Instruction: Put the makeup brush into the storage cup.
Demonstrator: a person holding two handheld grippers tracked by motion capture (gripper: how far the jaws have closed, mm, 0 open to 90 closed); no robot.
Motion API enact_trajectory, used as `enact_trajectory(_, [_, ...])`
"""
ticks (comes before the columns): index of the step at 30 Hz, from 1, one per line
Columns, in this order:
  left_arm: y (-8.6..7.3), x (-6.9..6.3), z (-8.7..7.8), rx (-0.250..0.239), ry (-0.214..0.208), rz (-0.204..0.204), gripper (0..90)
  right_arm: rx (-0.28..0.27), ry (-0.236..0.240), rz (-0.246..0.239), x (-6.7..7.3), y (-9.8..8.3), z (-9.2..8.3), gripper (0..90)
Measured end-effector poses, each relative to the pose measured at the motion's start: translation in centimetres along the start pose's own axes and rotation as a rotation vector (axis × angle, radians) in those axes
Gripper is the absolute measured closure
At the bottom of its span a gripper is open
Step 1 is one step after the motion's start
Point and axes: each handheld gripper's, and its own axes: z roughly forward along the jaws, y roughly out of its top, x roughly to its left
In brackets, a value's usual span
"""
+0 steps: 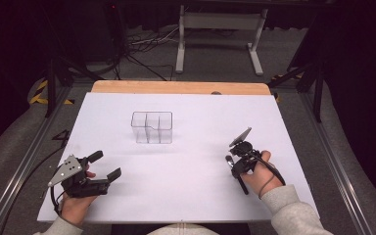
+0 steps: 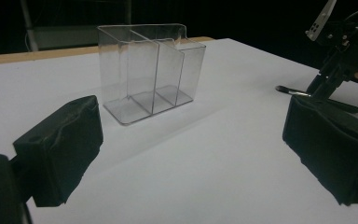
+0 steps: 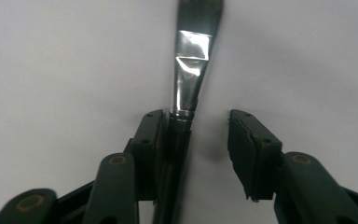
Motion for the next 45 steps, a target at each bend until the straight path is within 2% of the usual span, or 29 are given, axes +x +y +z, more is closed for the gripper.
enact_trajectory(9, [0.0, 0.0, 0.0, -0.003, 0.001, -0.005, 5.7, 0.024, 0.008, -0.054, 0.2, 0.2, -0.1, 78.6])
enact_trajectory(17, [0.0, 0.0, -0.1, -0.002, -0.001, -0.006, 6.1, 0.032, 0.011, -0.088, 0.2, 0.3, -0.1, 79.5])
enact_trajectory(25, [0.0, 0.1, -0.1, 0.001, -0.012, -0.007, 7.5, -0.018, 0.015, -0.118, 0.2, 0.3, -1.4, 79.8])
enact_trajectory(29, [0.0, 0.2, -0.1, 0.005, -0.023, -0.004, 9.3, -0.067, 0.027, -0.135, 0.3, 0.3, -2.2, 79.9])
enact_trajectory(35, [0.0, 0.1, 0.0, 0.002, -0.040, -0.003, 11.1, -0.181, 0.055, -0.169, 0.4, 0.0, -3.9, 79.8])
enact_trajectory(39, [0.0, 0.2, 0.2, -0.006, -0.058, -0.001, 9.8, -0.296, 0.077, -0.238, 0.5, -0.2, -4.8, 79.8])
enact_trajectory(40, [-0.1, 0.3, 0.4, -0.008, -0.084, -0.002, 9.9, -0.325, 0.081, -0.258, 0.5, -0.3, -4.9, 79.8])
enact_trajectory(41, [-0.1, 0.3, 0.4, -0.008, -0.084, -0.002, 10.3, -0.349, 0.084, -0.269, 0.5, -0.4, -5.1, 79.8])
enact_trajectory(42, [-0.1, 0.4, 0.5, -0.002, -0.111, -0.004, 11.5, -0.373, 0.089, -0.276, 0.5, -0.5, -5.2, 79.8])
enact_trajectory(45, [-0.1, 0.2, 0.6, 0.009, -0.109, 0.009, 12.3, -0.444, 0.114, -0.302, 0.6, -0.7, -5.4, 79.8])
